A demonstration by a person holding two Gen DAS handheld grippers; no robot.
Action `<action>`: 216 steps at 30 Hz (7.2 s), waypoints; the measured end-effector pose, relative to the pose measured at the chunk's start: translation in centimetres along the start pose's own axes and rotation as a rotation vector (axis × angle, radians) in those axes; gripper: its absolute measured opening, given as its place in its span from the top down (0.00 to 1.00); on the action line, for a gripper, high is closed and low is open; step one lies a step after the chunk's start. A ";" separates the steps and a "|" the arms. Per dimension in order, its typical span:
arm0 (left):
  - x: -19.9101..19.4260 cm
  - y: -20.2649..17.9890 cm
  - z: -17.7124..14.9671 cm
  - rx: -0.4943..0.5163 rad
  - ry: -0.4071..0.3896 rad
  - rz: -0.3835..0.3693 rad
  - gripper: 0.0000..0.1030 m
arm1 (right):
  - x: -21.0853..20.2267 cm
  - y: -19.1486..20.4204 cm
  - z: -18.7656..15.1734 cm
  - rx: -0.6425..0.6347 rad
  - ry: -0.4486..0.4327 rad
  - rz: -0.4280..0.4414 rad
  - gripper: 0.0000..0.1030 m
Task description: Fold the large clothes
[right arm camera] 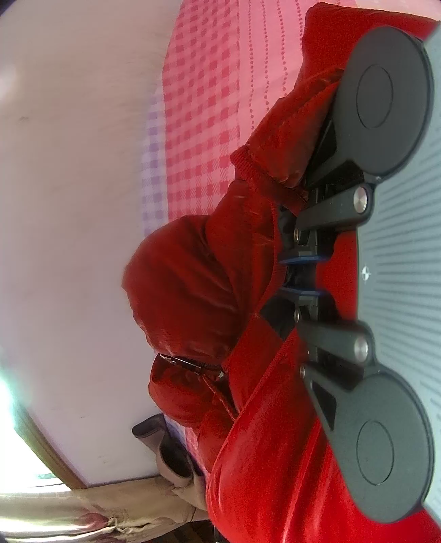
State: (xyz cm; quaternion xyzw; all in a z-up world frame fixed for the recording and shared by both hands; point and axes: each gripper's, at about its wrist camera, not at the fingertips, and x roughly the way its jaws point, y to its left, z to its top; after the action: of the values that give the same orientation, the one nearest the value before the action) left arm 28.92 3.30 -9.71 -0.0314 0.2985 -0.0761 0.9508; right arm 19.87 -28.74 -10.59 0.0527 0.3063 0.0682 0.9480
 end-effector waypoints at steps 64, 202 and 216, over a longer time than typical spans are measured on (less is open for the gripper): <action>0.0 0.0 -0.3 0.049 -0.001 0.011 0.89 | -2.1 11.0 3.9 -0.176 -0.002 0.189 0.85; -21.3 -8.6 2.5 -0.182 0.006 -0.637 0.80 | -1.6 2.3 -0.1 0.292 0.116 0.400 0.97; -19.5 -17.8 -2.0 -0.071 -0.027 -0.741 0.79 | -10.3 -9.2 -1.4 0.501 0.042 0.502 0.92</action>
State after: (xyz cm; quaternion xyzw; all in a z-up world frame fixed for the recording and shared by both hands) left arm 9.70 -11.09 1.46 -0.1714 0.2566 -0.4044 0.8609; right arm 11.69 -39.41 -7.14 0.3559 0.3104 0.2226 0.8529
